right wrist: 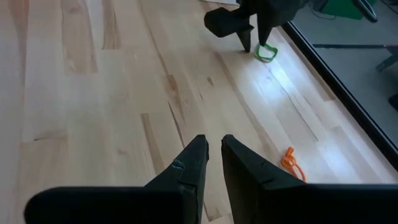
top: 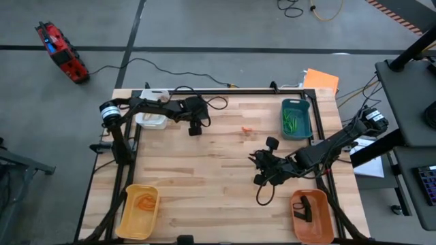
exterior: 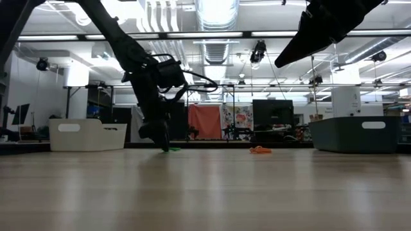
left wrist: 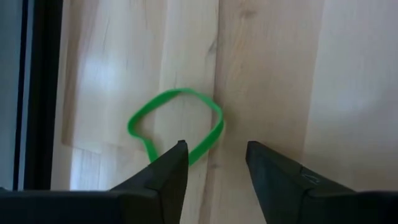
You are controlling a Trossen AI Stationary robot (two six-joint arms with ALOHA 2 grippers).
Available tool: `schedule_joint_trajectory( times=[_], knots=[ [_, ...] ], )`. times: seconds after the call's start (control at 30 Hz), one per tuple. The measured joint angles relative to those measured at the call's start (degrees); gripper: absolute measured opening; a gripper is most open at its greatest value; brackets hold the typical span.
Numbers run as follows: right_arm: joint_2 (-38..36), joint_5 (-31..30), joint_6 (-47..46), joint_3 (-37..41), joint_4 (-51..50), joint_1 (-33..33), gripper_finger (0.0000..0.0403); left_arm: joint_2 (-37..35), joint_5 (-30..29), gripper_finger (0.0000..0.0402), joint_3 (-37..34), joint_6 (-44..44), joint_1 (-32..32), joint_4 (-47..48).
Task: Sort rubber bands into baskets
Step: Put the green rubber band into the blue bin
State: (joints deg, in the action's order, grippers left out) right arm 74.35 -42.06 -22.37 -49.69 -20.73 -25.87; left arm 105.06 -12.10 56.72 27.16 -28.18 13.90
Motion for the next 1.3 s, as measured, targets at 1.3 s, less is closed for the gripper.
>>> schedule_joint_trajectory(
  times=[1.3],
  knots=[
    [0.00, 0.04, -3.08, 0.24, 0.04, -0.04, 0.0043, -6.25, 2.85, 0.0033, -0.10, 3.85, -0.57, 1.85]
  ],
)
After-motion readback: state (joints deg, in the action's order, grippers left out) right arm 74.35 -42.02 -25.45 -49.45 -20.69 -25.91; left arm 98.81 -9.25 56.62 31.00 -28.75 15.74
